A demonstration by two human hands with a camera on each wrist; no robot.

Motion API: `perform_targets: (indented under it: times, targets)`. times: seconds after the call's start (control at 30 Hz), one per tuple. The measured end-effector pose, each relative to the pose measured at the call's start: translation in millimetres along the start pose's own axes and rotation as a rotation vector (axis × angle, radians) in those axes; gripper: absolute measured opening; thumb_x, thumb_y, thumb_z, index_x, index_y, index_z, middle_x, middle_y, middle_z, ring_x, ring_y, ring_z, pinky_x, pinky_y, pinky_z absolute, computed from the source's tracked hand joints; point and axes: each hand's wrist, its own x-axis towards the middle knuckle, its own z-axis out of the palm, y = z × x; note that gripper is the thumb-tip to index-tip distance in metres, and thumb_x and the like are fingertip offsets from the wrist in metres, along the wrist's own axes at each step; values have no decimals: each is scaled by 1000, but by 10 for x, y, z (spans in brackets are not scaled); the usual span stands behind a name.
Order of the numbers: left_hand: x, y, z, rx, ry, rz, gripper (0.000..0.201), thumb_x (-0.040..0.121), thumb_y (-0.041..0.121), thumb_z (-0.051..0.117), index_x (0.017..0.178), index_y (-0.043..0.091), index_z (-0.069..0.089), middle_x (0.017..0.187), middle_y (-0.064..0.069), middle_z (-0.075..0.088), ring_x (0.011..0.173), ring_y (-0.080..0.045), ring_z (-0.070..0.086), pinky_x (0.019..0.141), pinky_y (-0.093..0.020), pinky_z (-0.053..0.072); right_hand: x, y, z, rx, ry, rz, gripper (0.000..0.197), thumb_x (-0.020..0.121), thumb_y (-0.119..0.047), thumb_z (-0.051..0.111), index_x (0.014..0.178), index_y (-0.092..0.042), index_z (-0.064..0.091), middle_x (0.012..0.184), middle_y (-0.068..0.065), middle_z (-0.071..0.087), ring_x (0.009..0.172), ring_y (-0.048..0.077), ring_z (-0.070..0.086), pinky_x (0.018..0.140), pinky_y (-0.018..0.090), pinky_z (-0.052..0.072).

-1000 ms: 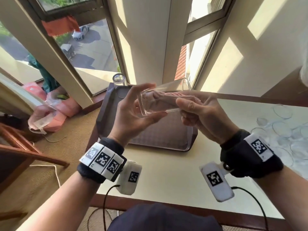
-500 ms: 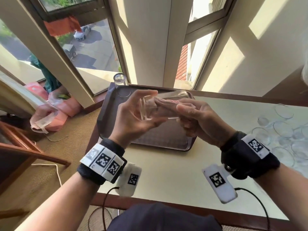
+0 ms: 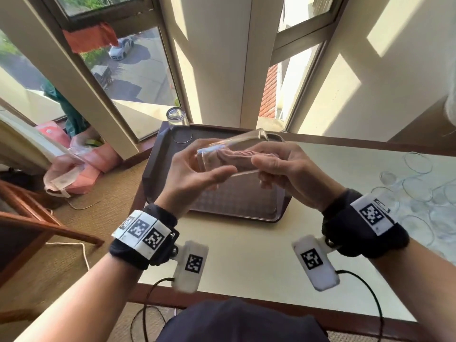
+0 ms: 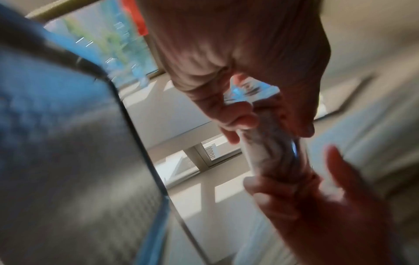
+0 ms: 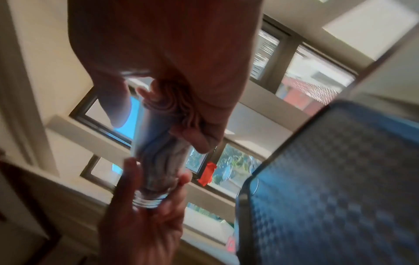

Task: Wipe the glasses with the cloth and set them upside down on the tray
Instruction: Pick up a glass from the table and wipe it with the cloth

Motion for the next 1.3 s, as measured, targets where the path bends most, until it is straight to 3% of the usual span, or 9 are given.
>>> perform_targets:
  times: [0.17,0.3,0.43,0.57,0.73,0.83,0.97,1.1,1.3]
  targets:
    - [16,-107,-88,503,-20,425,69,69,23,89,128,12,54,114,-7,69,104,-15,70,88,-28,57,-18,41,46,184,49,32,28,88,-21,59,105,-2,70,72,1,56,62,13,46,57,28,44]
    - [33,-43,-28,73,-42,19,82,63,23,90,131,4,47,115,-7,67,101,-17,69,78,-28,58,4,40,91,-85,119,-311,24,89,-5,63,111,3,67,89,10,67,77,10,62,69,22,52]
    - [33,38,-36,-285,-56,-272,69,64,58,85,109,9,66,94,-6,71,71,-14,68,49,-16,47,56,73,82,-232,58,-419,27,87,3,62,114,6,65,105,21,67,93,25,65,83,27,55]
    - [-4,114,-109,-65,3,-81,62,71,43,84,115,6,60,96,1,72,79,-11,69,58,-18,54,34,156,237,26,96,-179,29,89,-20,60,111,-1,67,89,19,61,67,17,54,59,29,51]
    - [-55,63,-307,412,-82,318,70,68,17,88,125,7,48,116,3,64,105,-6,66,89,-26,55,55,149,359,200,113,-73,27,91,-18,56,107,0,68,75,12,55,60,14,49,54,29,50]
    - [-17,5,-380,301,-46,109,88,64,20,92,134,10,41,123,-14,61,111,-21,66,92,-34,56,124,162,428,35,189,-285,21,91,-8,60,107,3,69,89,16,67,66,16,56,58,29,53]
    - [-56,71,-433,-162,-63,-284,94,59,51,91,130,7,47,106,-5,69,86,-13,66,60,-22,55,219,203,496,-219,155,-474,21,89,-2,63,109,5,67,99,22,68,85,20,63,72,28,53]
    - [-104,53,-511,-114,156,-257,87,49,63,88,116,17,58,97,6,74,86,-10,71,58,-19,53,393,239,650,-39,143,-190,20,89,-14,62,105,-6,69,77,1,67,63,13,57,57,30,54]
    - [-175,-19,-950,385,52,-149,65,61,38,92,116,25,60,108,-1,71,95,-9,71,83,-23,58,490,453,739,-102,344,34,35,96,-35,58,91,-3,72,71,19,58,50,23,45,42,27,39]
